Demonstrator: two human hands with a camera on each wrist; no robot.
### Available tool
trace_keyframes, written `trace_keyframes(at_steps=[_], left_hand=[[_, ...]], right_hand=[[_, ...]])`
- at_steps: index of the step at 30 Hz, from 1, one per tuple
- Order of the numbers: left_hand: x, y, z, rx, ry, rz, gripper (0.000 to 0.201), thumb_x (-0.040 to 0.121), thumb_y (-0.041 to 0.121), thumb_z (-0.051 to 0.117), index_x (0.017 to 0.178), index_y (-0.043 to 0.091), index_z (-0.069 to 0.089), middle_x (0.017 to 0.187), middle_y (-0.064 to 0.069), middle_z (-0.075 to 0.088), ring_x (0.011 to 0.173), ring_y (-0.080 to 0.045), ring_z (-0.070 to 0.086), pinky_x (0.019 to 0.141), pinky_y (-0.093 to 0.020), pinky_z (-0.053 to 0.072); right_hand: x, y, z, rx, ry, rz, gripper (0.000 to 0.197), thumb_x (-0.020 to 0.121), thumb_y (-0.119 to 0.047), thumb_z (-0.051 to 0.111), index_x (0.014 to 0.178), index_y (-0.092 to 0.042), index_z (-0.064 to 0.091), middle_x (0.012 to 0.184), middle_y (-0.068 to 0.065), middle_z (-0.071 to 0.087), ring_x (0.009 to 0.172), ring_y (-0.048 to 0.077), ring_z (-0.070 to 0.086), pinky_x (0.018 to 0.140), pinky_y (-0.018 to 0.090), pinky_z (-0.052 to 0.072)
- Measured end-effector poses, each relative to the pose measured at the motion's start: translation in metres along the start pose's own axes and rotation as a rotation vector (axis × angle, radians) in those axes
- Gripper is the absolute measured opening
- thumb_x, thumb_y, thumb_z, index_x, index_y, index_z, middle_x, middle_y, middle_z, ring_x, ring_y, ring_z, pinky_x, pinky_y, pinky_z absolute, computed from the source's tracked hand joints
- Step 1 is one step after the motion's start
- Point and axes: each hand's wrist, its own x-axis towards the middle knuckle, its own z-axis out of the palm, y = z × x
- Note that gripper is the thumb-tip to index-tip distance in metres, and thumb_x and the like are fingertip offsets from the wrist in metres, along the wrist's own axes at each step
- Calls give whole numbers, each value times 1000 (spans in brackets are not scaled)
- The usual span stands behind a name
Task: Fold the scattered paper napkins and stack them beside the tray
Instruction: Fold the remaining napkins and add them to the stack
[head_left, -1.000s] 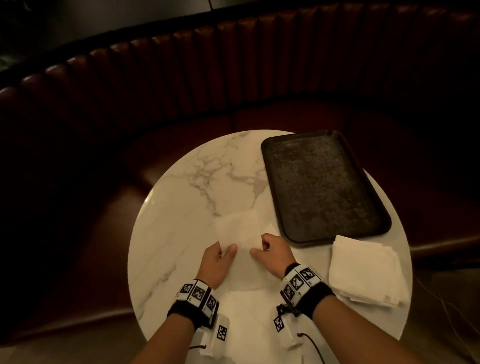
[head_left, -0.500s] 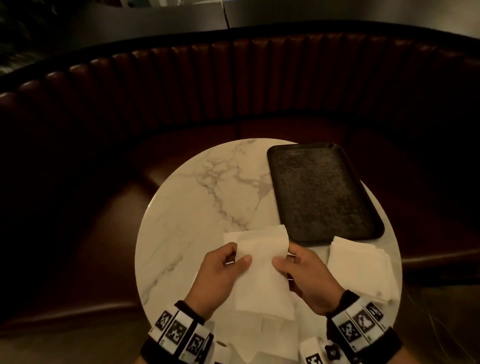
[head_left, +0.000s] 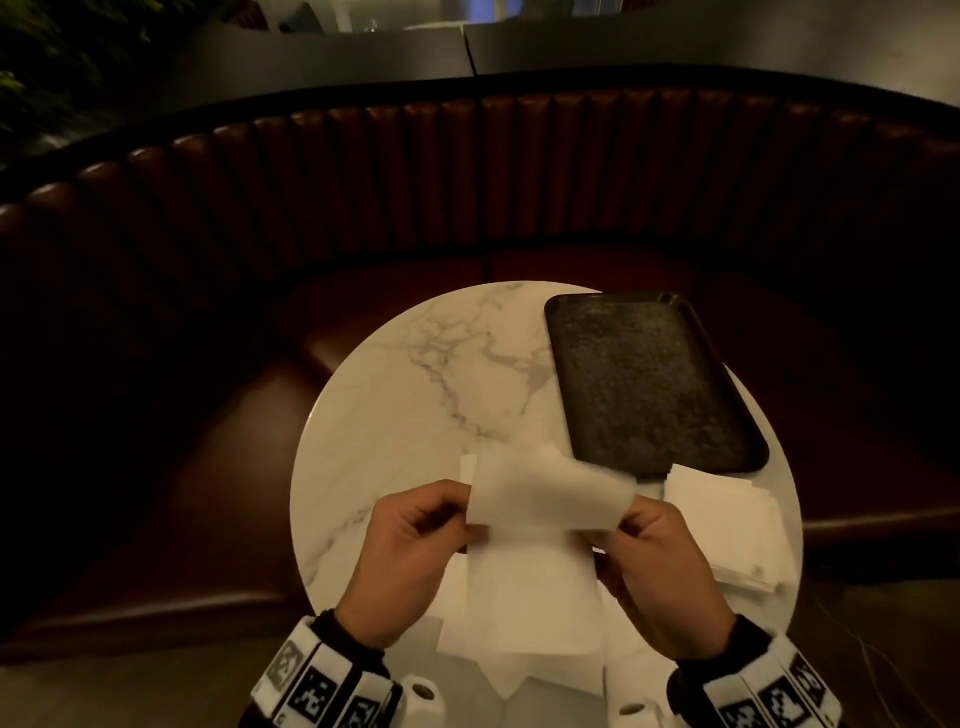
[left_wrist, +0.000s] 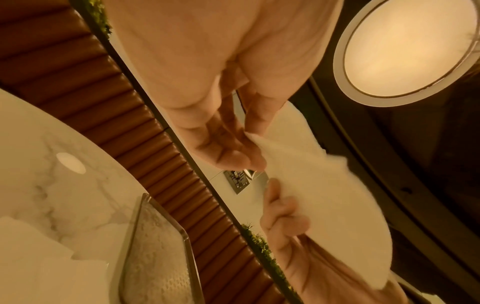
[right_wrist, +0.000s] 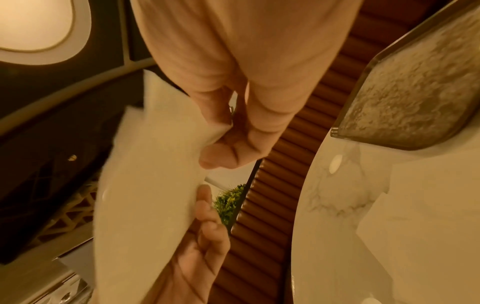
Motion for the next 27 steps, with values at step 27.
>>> trace_keyframes(at_steps=[27], left_hand=[[-2,23,34,327,-71,-36,17,84,38,67,85,21,72,83,-1,72,81,-27,68,76,-55,55]], right_hand=[[-1,-30,-3,-571,-83,-147,11,84,-29,70,87,-21,76,87,-5,75,86,7,68,80,26,55]])
